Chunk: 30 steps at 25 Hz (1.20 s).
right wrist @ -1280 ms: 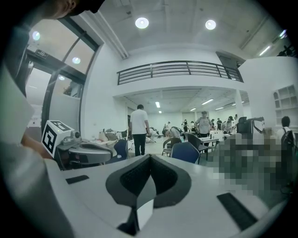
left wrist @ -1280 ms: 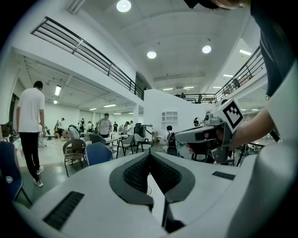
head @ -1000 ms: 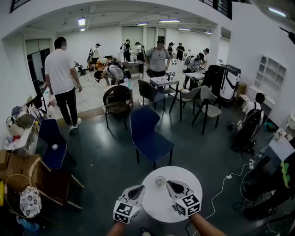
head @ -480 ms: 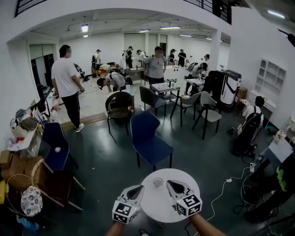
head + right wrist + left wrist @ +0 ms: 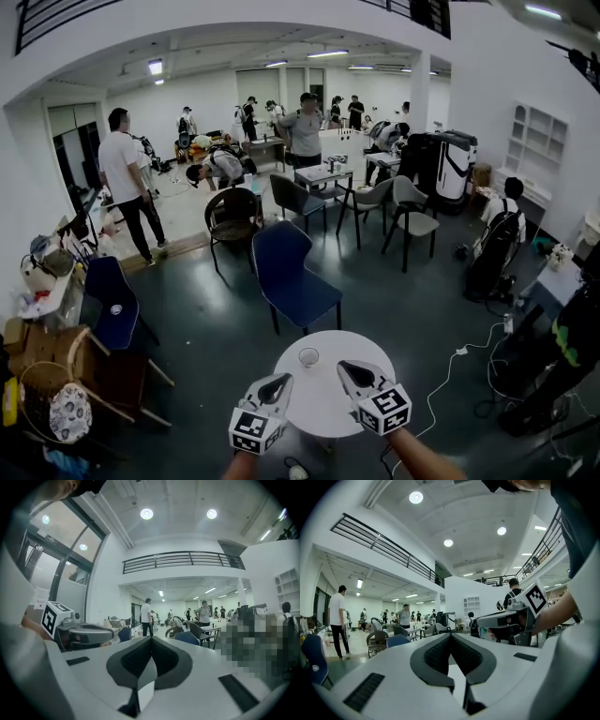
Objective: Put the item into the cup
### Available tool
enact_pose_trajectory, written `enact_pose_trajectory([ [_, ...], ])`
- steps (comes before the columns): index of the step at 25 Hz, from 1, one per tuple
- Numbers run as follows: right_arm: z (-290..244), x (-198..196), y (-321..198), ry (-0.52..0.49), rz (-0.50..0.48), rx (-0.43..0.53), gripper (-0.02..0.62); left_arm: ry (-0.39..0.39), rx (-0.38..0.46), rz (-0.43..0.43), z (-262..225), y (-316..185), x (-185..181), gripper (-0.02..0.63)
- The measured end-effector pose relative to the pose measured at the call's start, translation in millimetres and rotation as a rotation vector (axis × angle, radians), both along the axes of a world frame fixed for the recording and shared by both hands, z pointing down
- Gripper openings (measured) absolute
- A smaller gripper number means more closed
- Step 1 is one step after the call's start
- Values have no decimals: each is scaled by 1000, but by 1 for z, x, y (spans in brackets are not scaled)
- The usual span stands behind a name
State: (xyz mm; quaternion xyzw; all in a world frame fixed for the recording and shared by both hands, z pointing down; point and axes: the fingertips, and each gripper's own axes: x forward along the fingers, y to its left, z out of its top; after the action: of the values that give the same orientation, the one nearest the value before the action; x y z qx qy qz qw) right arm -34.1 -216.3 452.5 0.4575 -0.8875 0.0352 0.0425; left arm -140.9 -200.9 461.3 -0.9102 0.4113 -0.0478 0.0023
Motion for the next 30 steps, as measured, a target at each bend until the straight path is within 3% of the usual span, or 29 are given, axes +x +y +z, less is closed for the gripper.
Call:
enact_pose_trajectory([
  [6,-2,27,43,-11,-1,1,17,-10,-7,-13,0,45,25,15],
  [11,-4,46,82,-24,-4,11,17,38,-18,-5,-7,87,46,15],
  [18,-3,71,134,-29,-16,22,17,42,4,-10,-11,138,75,15],
  [30,-6,106,205,-36,-37,32,17,39,-21,-56,0,207,102,15],
])
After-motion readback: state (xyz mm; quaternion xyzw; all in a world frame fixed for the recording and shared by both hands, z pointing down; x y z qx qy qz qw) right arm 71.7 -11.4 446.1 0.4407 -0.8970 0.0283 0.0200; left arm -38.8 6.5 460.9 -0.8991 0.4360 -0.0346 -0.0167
